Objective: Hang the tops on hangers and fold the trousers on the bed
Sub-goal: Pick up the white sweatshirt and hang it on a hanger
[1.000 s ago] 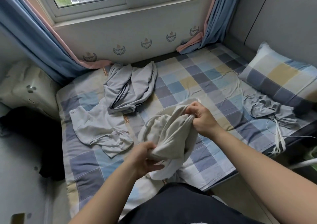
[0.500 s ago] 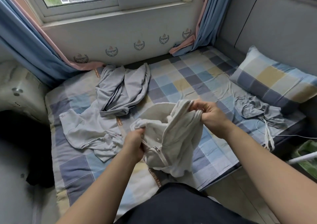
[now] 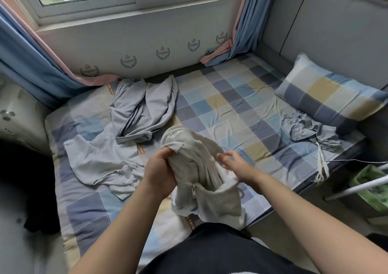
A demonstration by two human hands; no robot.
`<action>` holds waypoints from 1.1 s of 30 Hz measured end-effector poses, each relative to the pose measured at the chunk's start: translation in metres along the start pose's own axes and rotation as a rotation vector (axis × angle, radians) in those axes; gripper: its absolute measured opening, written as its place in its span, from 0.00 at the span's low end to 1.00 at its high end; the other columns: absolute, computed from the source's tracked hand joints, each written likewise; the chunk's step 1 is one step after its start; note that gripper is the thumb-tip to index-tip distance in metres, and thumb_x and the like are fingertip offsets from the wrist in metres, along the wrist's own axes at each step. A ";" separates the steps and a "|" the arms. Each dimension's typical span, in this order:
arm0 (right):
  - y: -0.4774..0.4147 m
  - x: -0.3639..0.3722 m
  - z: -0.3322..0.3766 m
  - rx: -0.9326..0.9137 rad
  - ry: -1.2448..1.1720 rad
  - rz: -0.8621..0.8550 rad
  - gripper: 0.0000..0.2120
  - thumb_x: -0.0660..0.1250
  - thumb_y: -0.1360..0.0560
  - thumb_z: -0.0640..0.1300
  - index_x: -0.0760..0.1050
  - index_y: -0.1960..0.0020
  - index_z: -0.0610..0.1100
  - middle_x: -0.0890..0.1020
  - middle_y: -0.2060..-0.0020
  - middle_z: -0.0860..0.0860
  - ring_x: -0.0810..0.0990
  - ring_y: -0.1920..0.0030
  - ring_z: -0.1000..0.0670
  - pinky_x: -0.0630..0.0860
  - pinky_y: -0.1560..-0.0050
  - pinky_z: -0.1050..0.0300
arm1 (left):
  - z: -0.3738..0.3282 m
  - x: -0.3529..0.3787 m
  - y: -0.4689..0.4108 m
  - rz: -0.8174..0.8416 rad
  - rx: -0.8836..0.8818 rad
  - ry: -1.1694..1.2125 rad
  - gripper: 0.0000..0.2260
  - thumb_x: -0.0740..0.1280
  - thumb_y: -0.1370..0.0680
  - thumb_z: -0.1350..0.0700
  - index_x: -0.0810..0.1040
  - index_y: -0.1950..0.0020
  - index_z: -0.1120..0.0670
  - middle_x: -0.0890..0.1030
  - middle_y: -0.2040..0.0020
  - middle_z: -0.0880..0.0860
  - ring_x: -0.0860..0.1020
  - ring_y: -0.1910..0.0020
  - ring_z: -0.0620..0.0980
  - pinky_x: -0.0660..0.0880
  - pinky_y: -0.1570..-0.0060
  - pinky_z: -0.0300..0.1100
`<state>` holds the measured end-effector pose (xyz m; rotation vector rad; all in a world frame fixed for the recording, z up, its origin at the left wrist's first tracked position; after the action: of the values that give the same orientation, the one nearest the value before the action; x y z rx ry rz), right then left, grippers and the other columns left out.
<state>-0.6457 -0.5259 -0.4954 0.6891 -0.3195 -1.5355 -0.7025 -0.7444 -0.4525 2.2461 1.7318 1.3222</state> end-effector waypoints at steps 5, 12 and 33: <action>-0.024 0.032 -0.004 0.209 -0.209 0.065 0.46 0.61 0.33 0.78 0.66 0.24 0.51 0.78 0.33 0.43 0.79 0.37 0.47 0.67 0.30 0.47 | -0.001 0.013 0.009 0.059 -0.012 -0.029 0.22 0.60 0.28 0.61 0.77 0.38 0.71 0.79 0.39 0.69 0.77 0.37 0.68 0.75 0.36 0.58; -0.051 0.025 -0.001 0.023 -0.236 -0.432 0.58 0.82 0.38 0.59 0.52 0.21 0.43 0.68 0.26 0.43 0.72 0.30 0.41 0.72 0.31 0.41 | -0.006 0.016 0.018 0.161 -0.008 -0.009 0.18 0.57 0.28 0.60 0.86 0.50 0.62 0.84 0.51 0.63 0.84 0.51 0.59 0.82 0.49 0.51; -0.006 -0.097 0.185 -0.733 0.600 -1.026 0.09 0.65 0.22 0.43 0.81 0.47 0.40 0.73 0.39 0.36 0.73 0.40 0.35 0.70 0.38 0.44 | -0.007 0.007 -0.005 0.052 0.208 -0.339 0.13 0.63 0.24 0.66 0.80 0.42 0.62 0.83 0.51 0.63 0.82 0.53 0.57 0.79 0.55 0.48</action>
<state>-0.7649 -0.4692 -0.3331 0.6965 1.1684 -2.0779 -0.7106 -0.7399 -0.4468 2.4577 1.7638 0.7351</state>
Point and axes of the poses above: each hand's wrist, its own y-axis away from the middle knuckle, its own x-axis out of the palm, z = x × y, the point moved 3 cm from there along -y, towards the middle knuckle
